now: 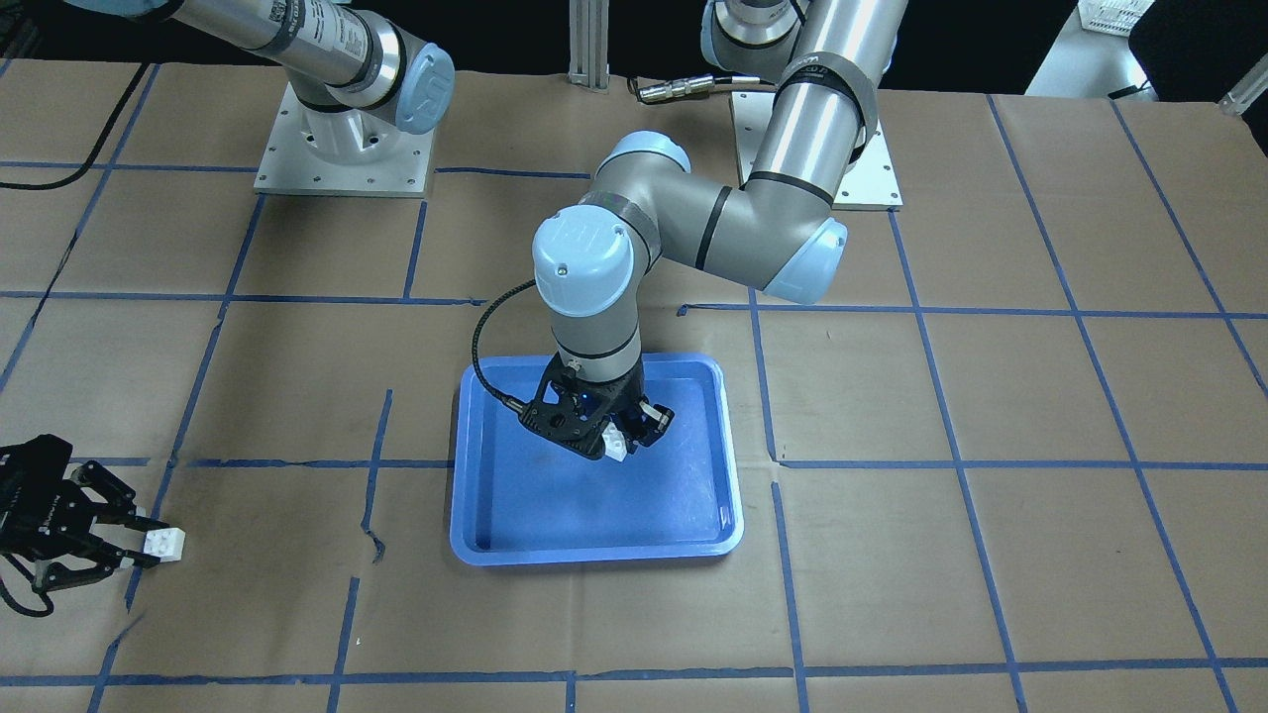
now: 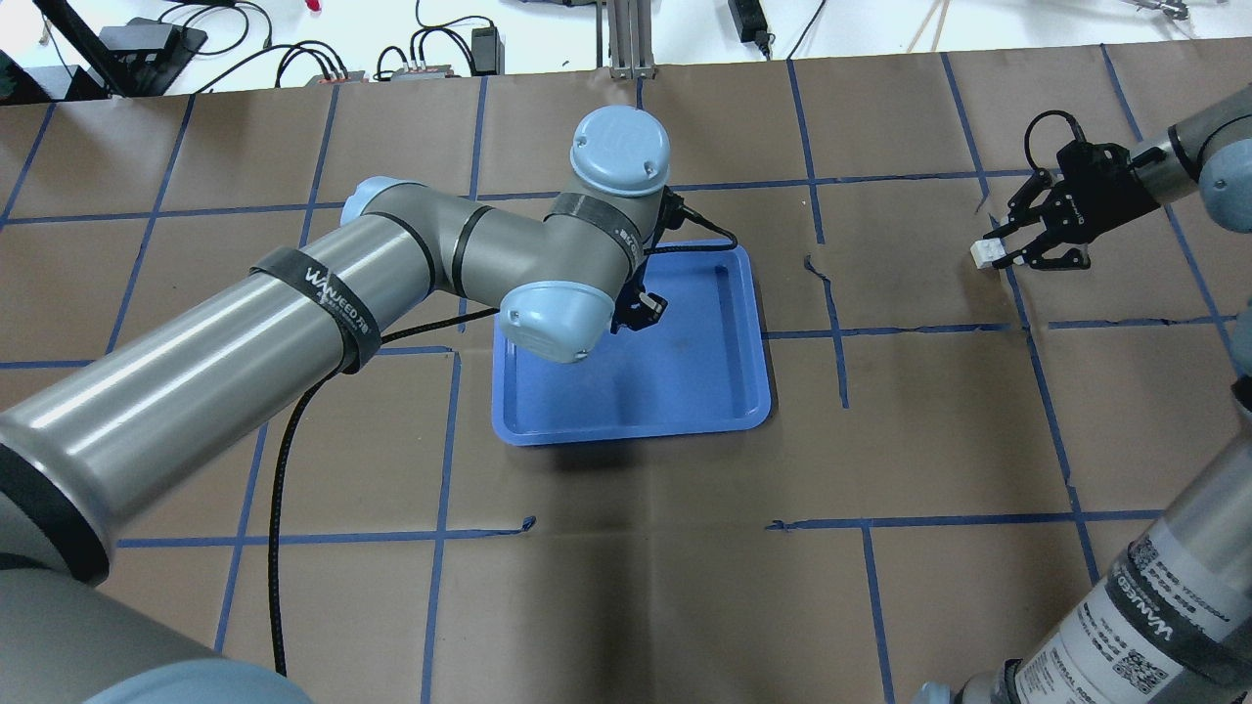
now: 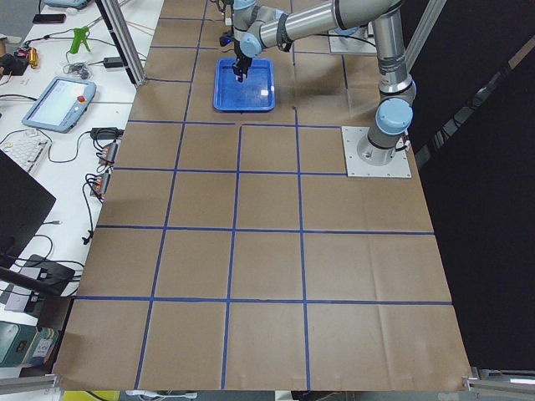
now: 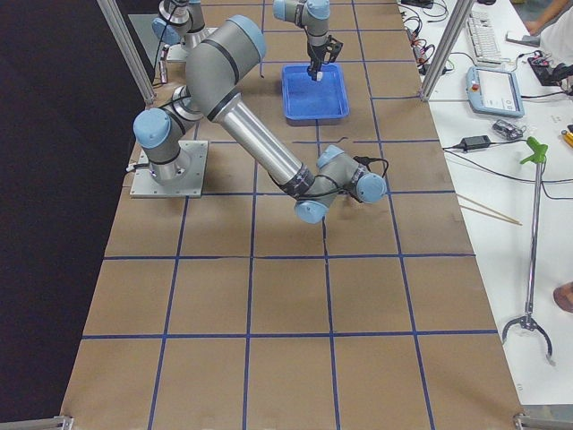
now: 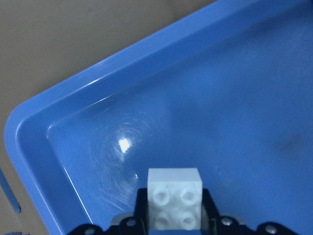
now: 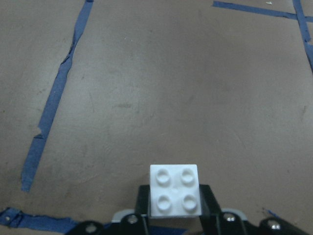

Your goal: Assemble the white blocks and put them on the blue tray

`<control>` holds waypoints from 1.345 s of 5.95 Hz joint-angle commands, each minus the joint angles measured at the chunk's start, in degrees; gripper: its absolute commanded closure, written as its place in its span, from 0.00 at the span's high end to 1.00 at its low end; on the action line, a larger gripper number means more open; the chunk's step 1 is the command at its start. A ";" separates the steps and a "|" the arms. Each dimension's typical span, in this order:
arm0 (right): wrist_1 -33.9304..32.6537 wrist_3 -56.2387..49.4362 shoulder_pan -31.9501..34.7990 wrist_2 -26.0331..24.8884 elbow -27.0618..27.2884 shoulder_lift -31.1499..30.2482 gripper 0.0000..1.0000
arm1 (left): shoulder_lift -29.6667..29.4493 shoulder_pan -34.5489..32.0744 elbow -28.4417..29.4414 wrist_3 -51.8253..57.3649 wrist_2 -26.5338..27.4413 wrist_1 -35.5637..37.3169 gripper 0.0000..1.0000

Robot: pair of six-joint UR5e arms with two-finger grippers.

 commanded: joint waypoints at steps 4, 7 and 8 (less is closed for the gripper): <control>8.97 7.85 2.50 -0.09 -0.91 -9.47 0.32 | -0.63 -0.85 -1.52 58.57 1.24 0.72 0.00; 9.03 9.01 5.22 0.70 9.15 -18.96 0.32 | -2.66 -0.50 -2.75 59.61 0.63 1.33 0.00; 8.32 9.72 5.23 0.96 13.90 -23.53 0.32 | -3.01 -0.49 -2.75 59.35 0.45 1.50 0.00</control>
